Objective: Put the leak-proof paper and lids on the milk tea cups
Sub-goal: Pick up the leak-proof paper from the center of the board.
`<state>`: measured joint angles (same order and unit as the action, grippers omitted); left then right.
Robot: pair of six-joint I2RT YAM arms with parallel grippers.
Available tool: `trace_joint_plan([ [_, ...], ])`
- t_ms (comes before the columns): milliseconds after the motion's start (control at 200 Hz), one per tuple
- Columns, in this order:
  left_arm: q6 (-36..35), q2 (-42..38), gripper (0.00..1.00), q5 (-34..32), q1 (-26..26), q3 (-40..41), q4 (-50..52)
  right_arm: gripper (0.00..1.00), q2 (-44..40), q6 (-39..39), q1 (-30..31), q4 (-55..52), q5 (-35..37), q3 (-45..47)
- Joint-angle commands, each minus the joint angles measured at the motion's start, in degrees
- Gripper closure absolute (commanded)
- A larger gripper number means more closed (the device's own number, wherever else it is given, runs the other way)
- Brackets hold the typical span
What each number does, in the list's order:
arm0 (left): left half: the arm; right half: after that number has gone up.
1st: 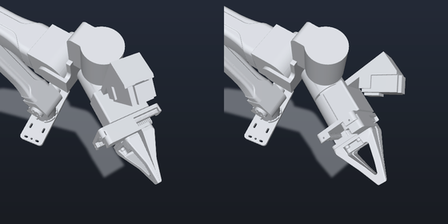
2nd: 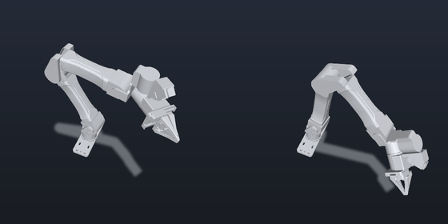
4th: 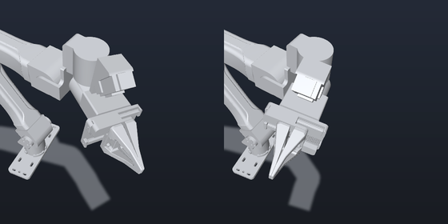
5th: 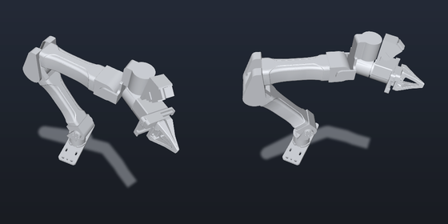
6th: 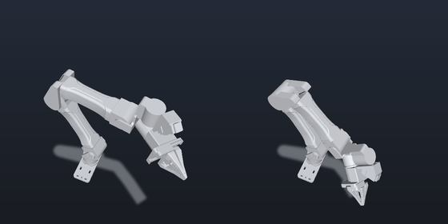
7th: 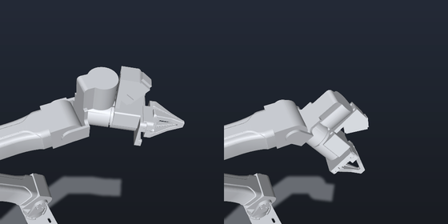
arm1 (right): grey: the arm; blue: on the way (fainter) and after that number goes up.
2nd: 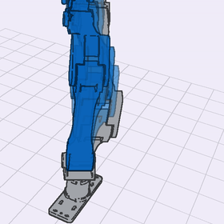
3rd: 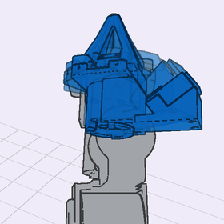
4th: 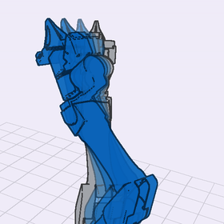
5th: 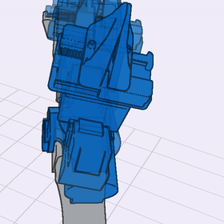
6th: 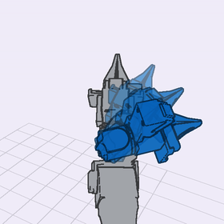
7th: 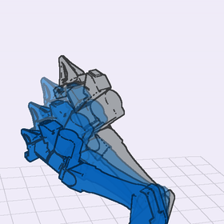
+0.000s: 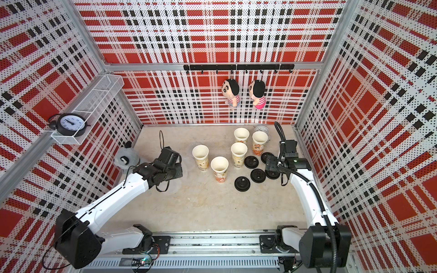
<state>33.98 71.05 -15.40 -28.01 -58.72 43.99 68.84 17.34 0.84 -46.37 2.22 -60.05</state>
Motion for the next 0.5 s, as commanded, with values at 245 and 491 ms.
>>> trace_joint_plan([
  [245, -6.9, 2.6, 1.00, 0.4, 0.8, -23.8, 8.1, 0.13, -1.7, -0.6, 0.1, 0.7, -0.5, 0.2],
  [491, -10.1, 8.5, 1.00, 11.0, -0.7, -35.2, 4.1, 0.12, -1.8, -0.6, 0.0, 0.8, 0.0, 0.7],
])
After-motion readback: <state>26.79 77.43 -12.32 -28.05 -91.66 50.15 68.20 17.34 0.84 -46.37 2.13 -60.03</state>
